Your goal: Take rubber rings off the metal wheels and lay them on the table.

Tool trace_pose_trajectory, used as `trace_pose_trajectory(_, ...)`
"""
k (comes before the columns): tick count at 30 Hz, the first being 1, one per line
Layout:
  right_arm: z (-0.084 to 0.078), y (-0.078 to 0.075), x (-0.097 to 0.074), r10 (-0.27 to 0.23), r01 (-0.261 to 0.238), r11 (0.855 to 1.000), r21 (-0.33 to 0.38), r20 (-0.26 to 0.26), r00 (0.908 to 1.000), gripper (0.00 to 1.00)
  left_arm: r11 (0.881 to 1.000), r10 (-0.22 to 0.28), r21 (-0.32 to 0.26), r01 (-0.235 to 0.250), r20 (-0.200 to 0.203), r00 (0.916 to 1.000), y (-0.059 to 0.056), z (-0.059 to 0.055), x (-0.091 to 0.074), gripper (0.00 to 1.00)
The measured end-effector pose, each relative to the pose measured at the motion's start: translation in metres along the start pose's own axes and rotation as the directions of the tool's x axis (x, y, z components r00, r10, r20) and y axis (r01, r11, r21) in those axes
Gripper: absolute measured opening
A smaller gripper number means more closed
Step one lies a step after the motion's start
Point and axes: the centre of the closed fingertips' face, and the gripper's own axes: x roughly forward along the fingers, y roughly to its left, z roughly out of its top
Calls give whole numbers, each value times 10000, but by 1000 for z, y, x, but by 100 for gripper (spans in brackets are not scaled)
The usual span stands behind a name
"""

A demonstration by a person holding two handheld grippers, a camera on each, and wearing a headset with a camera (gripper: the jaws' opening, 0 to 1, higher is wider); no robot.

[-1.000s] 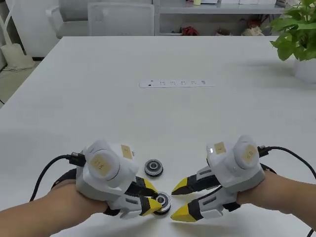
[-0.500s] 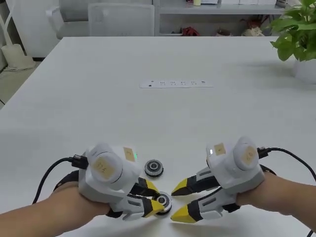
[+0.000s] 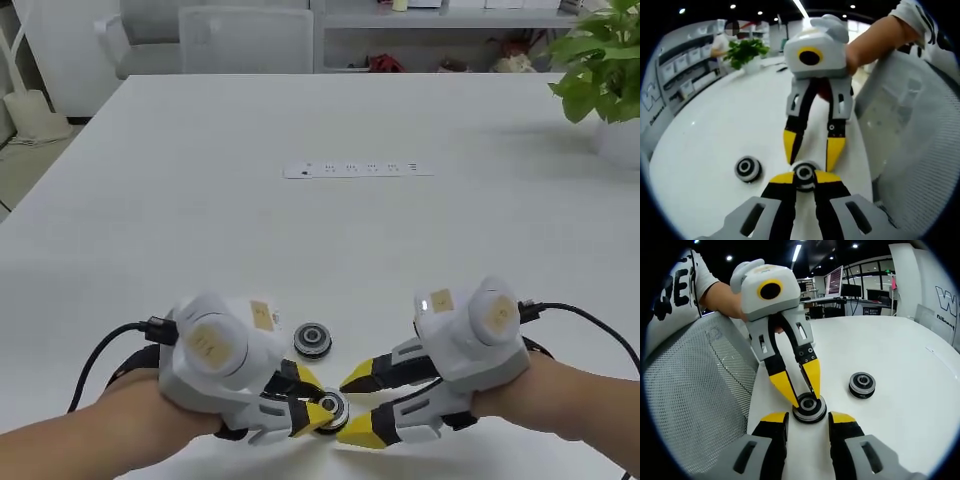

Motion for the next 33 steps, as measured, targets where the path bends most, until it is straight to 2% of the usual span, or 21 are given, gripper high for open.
trace_pose_trajectory(5, 1, 0, 3, -21, 19, 9998, 204, 124, 9999, 28, 10000, 32, 33, -32, 18, 10000, 0, 0, 0, 14)
trace_pose_trajectory(17, -1, 1, 7, -229, 228, 9997, 43, 106, 9997, 26, 9999, 96, 96, -97, 51, 9999, -2, 0, 0, 13)
trace_pose_trajectory(33, -6, 1, 0, -155, 155, 9999, 24, -50, 9999, 21, 9999, 135, 32, -135, 157, 9998, -3, 1, 0, 13)
